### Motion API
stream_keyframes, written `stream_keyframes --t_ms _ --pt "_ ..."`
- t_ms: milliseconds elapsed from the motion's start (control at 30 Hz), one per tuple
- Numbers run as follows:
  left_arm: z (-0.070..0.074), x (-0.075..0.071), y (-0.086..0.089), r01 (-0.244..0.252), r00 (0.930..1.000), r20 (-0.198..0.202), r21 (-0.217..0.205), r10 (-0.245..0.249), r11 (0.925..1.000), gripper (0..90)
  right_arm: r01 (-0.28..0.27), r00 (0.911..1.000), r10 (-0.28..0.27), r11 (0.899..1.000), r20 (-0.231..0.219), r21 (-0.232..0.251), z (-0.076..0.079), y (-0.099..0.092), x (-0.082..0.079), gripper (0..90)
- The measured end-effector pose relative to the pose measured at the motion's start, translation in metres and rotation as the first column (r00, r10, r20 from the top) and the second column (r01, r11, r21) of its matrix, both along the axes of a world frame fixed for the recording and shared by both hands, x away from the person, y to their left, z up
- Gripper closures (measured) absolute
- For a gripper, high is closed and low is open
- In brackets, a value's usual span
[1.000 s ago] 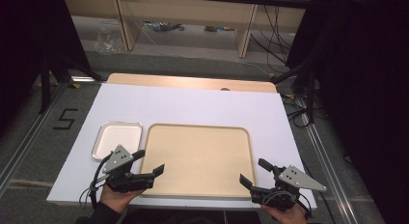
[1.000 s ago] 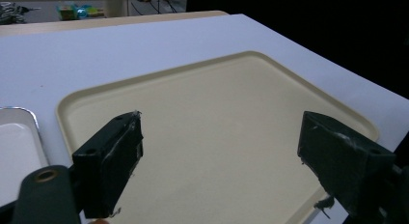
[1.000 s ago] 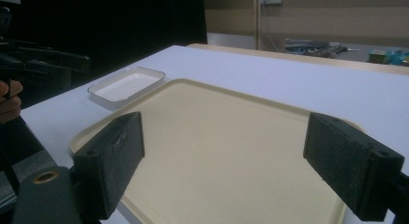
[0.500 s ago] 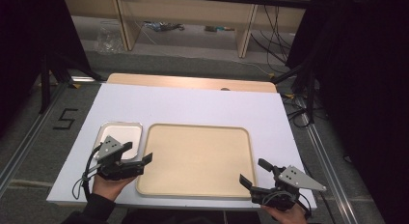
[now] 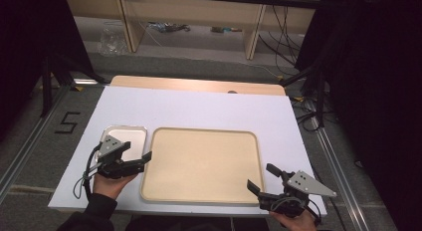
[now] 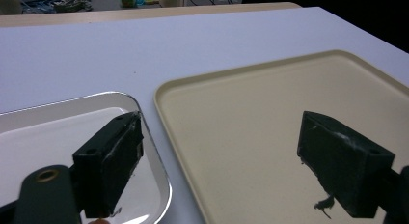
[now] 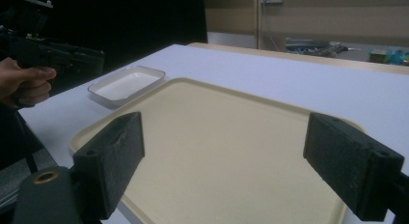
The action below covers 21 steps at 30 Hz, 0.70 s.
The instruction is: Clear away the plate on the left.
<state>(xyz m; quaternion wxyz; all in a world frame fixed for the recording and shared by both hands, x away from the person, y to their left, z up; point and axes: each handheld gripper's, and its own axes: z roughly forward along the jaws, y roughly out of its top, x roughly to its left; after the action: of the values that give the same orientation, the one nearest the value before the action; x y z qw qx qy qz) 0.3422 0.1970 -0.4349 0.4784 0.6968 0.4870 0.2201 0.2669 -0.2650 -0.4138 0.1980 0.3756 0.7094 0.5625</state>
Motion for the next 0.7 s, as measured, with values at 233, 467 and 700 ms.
stream_keyframes --t_ms 233,467,700 --pt "-0.003 0.011 0.005 -0.023 0.9996 -0.02 -0.026 0.022 0.9994 15.8 -0.004 0.9995 0.004 1.0 -0.032 0.002 0.0 0.0 -0.001 15.3" --pt "-0.008 0.026 0.013 -0.064 0.9964 -0.058 -0.033 0.062 0.9974 15.7 -0.001 0.9999 0.001 1.0 -0.011 -0.012 0.001 -0.001 0.0 15.3" --pt "-0.01 0.038 0.032 -0.094 0.9905 -0.099 0.026 0.096 0.9953 15.9 -0.004 0.9999 0.003 1.0 -0.01 -0.02 0.001 -0.001 0.0 15.3"
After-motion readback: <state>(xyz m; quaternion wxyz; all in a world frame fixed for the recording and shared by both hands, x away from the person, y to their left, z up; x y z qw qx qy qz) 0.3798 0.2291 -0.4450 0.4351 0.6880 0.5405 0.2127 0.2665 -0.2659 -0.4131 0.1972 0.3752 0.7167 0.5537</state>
